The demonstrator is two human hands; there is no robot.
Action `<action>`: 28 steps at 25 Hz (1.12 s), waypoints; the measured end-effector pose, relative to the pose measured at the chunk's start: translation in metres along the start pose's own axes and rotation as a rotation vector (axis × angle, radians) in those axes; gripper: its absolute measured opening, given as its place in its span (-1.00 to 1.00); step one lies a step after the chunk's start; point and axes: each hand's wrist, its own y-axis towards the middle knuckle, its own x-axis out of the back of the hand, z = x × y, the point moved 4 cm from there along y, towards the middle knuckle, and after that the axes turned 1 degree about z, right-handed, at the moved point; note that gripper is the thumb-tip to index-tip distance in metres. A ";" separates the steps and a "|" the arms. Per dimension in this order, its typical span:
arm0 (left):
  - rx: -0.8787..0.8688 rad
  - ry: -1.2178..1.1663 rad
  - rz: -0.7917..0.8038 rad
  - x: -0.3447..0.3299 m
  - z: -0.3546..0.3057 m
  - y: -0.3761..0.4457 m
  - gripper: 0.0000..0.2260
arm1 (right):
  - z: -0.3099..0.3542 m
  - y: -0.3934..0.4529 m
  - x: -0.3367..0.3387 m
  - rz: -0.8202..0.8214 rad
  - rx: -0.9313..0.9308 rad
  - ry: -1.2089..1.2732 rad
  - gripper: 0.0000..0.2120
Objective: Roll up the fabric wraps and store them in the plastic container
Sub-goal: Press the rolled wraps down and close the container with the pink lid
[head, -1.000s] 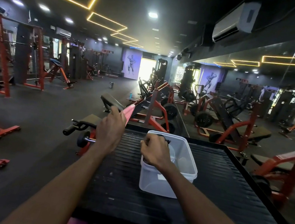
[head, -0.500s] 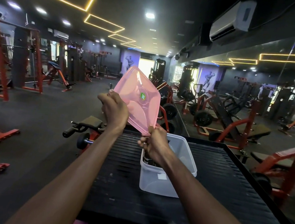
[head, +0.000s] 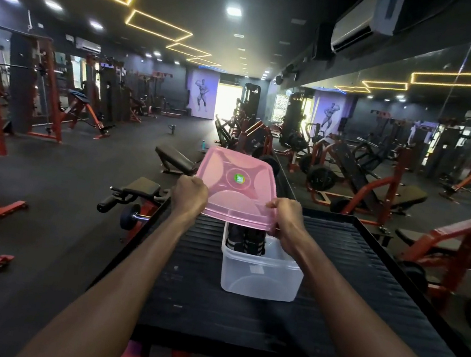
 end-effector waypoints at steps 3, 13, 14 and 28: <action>0.001 0.075 0.096 -0.023 0.006 -0.019 -0.62 | -0.002 0.002 0.020 -0.149 0.048 -0.297 -0.64; -0.121 0.306 0.179 -0.048 0.013 -0.058 -0.65 | -0.016 -0.008 0.058 -0.282 0.109 -0.752 -0.48; -0.147 0.336 0.170 -0.048 0.012 -0.062 -0.66 | -0.017 -0.011 0.058 -0.290 0.123 -0.800 -0.52; -0.120 0.402 0.173 -0.054 0.018 -0.070 -0.73 | -0.037 -0.018 0.059 -0.285 0.085 -0.832 -0.60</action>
